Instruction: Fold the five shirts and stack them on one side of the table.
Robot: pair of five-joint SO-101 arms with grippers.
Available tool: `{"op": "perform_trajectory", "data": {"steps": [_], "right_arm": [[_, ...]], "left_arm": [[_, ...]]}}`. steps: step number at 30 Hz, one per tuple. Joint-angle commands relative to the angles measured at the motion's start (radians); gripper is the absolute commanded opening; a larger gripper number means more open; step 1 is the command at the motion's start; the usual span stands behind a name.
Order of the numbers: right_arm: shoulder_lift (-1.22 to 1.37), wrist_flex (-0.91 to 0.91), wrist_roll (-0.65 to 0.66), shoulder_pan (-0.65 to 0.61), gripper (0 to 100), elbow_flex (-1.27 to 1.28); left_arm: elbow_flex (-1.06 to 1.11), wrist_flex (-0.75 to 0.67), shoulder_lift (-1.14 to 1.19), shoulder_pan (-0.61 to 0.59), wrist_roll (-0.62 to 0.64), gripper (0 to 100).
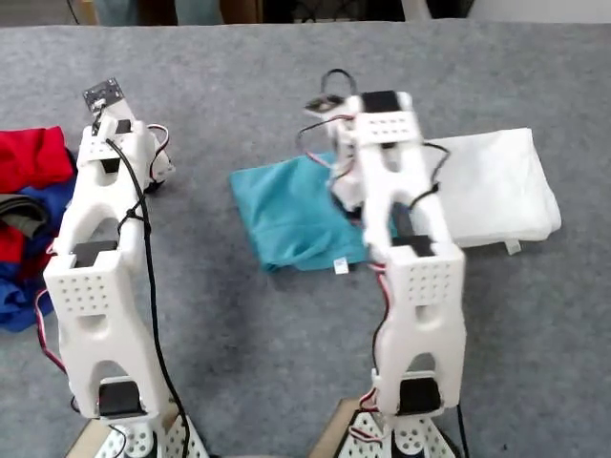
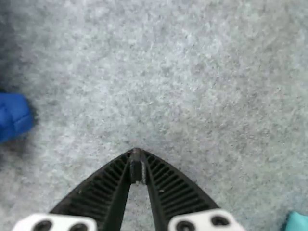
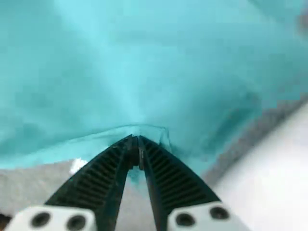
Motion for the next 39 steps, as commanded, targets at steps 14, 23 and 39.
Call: {"op": "perform_trajectory", "data": {"steps": [14, 23, 39], "right_arm": [[-0.648, -0.086, 0.063, 0.216, 1.5, 0.561], [-0.748, -0.272, -0.043, 0.060, 1.5, 0.717], [-0.545, -0.511, -0.097, 0.146, 1.5, 0.839]], "left_arm": [[0.004, -0.008, -0.035, 0.041, -0.052, 3], [-0.139, 0.348, -0.272, 0.400, -0.293, 3], [0.194, -0.094, -0.193, 0.470, -0.319, 3]]}}
